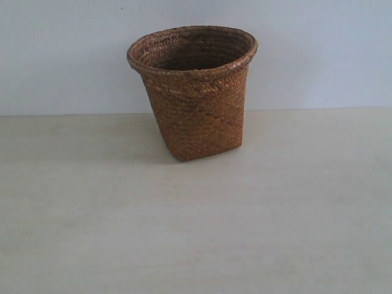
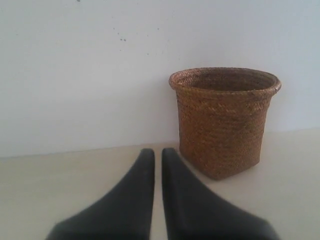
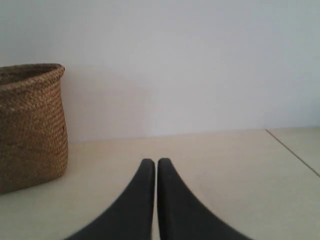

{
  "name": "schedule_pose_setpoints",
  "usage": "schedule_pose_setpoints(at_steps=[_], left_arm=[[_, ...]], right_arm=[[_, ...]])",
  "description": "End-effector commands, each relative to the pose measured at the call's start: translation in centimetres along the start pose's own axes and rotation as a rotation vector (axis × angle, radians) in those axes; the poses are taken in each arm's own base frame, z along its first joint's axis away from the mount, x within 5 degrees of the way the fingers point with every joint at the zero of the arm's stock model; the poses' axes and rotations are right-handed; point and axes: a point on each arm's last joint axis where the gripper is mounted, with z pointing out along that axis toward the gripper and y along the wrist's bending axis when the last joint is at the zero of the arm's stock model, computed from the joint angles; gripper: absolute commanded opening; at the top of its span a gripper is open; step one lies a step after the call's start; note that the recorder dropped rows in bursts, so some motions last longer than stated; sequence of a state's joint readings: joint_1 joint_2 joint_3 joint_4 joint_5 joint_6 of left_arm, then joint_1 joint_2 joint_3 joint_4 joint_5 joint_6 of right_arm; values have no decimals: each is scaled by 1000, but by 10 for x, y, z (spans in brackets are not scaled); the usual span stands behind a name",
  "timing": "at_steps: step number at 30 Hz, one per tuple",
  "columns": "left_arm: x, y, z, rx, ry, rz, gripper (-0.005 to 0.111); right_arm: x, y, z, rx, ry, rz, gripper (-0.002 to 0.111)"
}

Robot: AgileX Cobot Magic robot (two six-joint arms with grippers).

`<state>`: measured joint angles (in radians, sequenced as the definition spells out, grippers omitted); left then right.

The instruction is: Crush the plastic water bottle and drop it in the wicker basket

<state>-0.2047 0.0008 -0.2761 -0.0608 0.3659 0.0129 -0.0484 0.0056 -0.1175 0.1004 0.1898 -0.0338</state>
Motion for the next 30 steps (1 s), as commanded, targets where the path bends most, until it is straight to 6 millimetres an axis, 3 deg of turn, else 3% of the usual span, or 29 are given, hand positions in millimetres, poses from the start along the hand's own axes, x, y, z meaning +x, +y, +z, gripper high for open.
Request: schedule_pose_setpoints(at_steps=[1, 8, 14, 19, 30], left_arm=[[27, 2, 11, -4, 10, -10, 4], [48, 4, 18, -12, -25, -26, 4], [49, 4, 18, -12, -20, -26, 4], [49, 4, 18, -22, -18, 102, 4], [59, 5, 20, -20, 9, 18, 4]], right_arm=[[9, -1, 2, 3, 8, 42, 0], [9, -1, 2, 3, 8, 68, 0], [9, -1, 2, 3, 8, 68, 0], [9, -1, 2, 3, 8, 68, 0], [9, -1, 2, 3, 8, 68, 0]])
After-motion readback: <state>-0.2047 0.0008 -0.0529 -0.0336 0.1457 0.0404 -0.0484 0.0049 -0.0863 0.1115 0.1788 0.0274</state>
